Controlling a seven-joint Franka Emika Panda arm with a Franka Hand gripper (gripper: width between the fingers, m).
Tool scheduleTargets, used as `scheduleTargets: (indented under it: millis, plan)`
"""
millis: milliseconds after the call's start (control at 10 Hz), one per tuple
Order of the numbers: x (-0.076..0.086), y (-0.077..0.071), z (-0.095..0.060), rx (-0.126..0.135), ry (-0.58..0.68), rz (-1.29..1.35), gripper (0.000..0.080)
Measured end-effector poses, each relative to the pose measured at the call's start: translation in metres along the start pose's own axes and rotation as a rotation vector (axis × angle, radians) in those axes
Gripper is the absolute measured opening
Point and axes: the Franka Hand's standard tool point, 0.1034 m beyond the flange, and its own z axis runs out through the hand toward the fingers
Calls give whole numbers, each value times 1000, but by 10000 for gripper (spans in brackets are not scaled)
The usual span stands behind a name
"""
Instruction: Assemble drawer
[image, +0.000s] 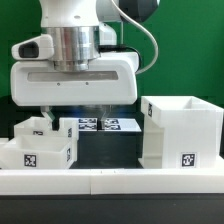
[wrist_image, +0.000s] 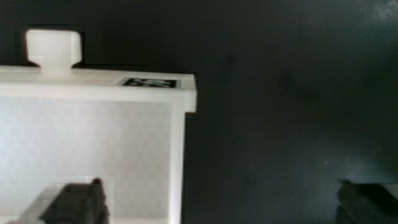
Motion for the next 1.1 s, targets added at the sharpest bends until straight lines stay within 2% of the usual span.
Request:
scheduleTargets:
  millis: [200, 300, 600, 900, 1100]
  plan:
    - [0, 6, 6, -7, 18, -16, 649]
    - [-4, 11, 17, -18, 30, -13, 649]
    - [-10, 17, 36, -28, 13, -2, 649]
    - [-13, 18, 52, -36, 1, 6, 649]
    - [-14, 18, 56, -38, 2, 6, 649]
